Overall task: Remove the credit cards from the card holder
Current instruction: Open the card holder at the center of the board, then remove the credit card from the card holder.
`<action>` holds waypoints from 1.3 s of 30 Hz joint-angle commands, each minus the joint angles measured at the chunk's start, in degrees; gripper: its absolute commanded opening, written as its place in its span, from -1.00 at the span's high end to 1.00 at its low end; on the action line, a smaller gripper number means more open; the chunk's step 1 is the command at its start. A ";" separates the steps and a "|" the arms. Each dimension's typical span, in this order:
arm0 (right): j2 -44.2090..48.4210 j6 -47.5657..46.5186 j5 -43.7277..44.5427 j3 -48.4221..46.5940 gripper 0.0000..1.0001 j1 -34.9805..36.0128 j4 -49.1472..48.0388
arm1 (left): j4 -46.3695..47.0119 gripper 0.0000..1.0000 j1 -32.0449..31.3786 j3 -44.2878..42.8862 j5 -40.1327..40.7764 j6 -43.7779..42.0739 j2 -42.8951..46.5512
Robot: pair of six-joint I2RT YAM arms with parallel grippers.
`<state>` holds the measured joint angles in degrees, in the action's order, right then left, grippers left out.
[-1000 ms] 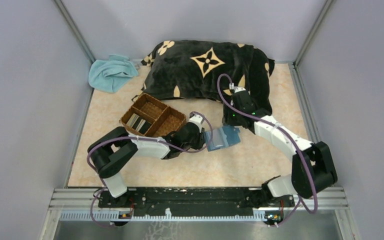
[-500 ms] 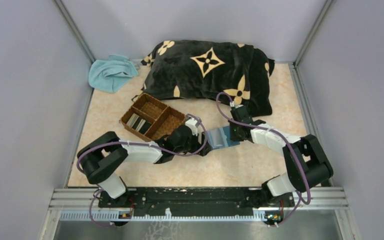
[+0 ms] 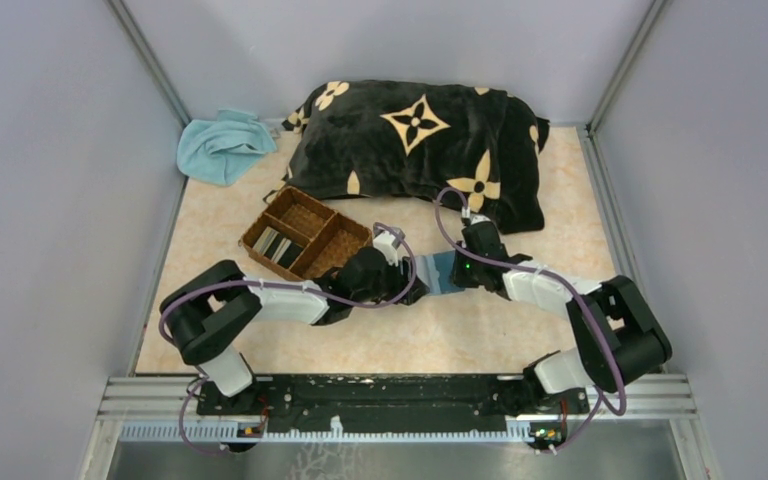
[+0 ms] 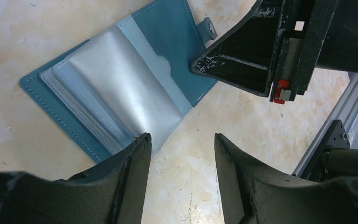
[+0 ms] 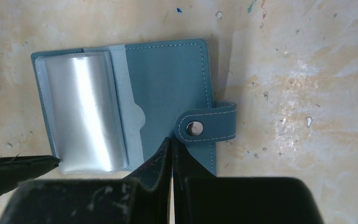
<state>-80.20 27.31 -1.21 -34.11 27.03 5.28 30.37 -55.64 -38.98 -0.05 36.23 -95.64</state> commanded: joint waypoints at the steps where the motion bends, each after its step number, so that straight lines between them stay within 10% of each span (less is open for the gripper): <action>1: 0.75 1.41 -2.22 2.67 1.00 1.09 2.91 | 1.29 -0.18 -0.28 -1.06 0.35 1.18 -1.00; 9: 5.62 2.21 -0.85 4.13 0.99 3.06 4.37 | -1.17 -0.31 -0.26 2.27 3.97 2.00 5.24; 27: -3.87 4.65 19.59 -22.94 -0.24 15.85 21.24 | -18.91 -0.42 -0.28 7.64 19.13 -2.58 33.64; 39: -23.67 10.28 27.82 -38.44 -0.17 23.16 29.25 | -30.45 -0.41 -0.26 10.70 26.84 -3.11 48.65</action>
<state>-102.91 34.63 23.16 -70.30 49.45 31.51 4.21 -55.64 -28.71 23.59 34.81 -50.11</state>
